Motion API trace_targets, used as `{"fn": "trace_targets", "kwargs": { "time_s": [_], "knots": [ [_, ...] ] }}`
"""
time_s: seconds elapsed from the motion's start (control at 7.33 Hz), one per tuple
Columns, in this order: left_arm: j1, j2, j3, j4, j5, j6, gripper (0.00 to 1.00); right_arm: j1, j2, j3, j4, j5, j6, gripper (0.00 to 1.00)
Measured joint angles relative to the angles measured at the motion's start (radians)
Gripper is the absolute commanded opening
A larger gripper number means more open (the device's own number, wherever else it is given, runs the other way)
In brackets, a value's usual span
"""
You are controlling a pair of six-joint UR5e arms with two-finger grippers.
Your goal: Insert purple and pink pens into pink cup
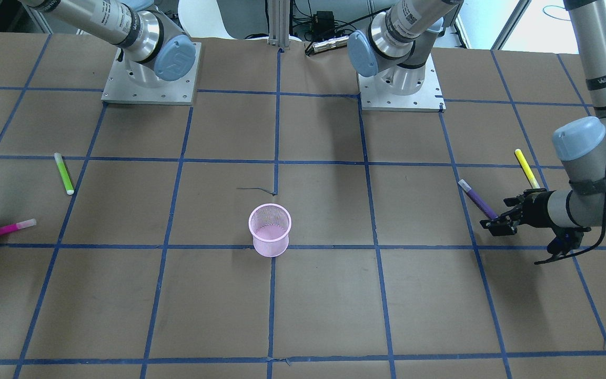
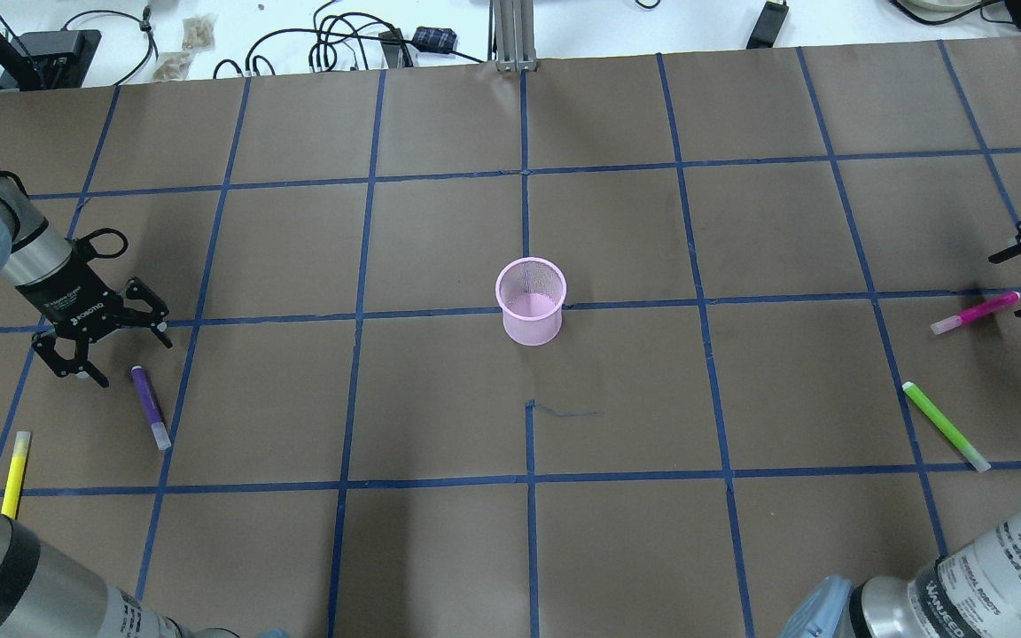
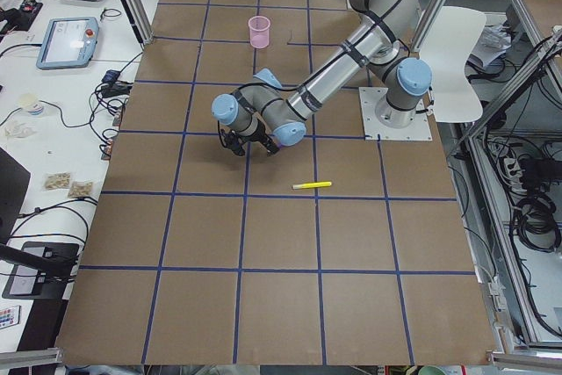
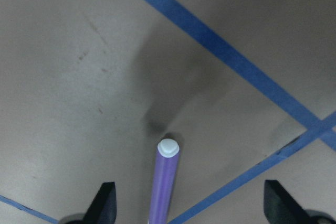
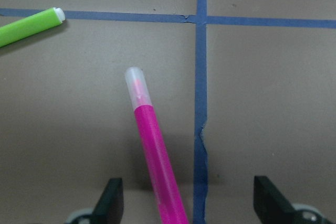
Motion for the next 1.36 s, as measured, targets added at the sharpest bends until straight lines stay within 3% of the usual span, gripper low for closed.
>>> {"fn": "trace_targets", "kwargs": {
  "time_s": [0.14,0.27,0.55,0.82,1.09,1.23,1.36],
  "knots": [
    [0.0,0.0,-0.004,0.002,0.003,0.001,0.72,0.0,0.009,-0.001,-0.003,-0.012,-0.022,0.88],
    [0.001,-0.001,-0.005,0.003,0.005,0.008,0.65,0.0,0.013,-0.001,-0.008,-0.026,-0.048,0.8],
    [0.002,-0.003,-0.006,0.003,0.007,0.035,0.64,0.0,0.014,0.0,-0.014,-0.037,-0.086,0.28],
    [0.022,-0.006,-0.008,0.002,0.007,0.045,0.65,0.0,0.014,0.002,-0.029,-0.038,-0.091,0.28],
    [0.038,-0.017,-0.01,0.003,0.006,0.047,0.65,0.0,0.015,0.005,-0.037,-0.039,-0.092,0.06],
    [0.039,-0.022,-0.013,0.002,0.002,0.047,0.56,0.0,0.015,0.005,-0.037,-0.04,-0.091,0.01],
    [0.04,-0.025,-0.014,0.003,-0.003,0.048,0.34,0.0,0.013,0.005,-0.032,-0.041,-0.09,0.0]
  ]
}}
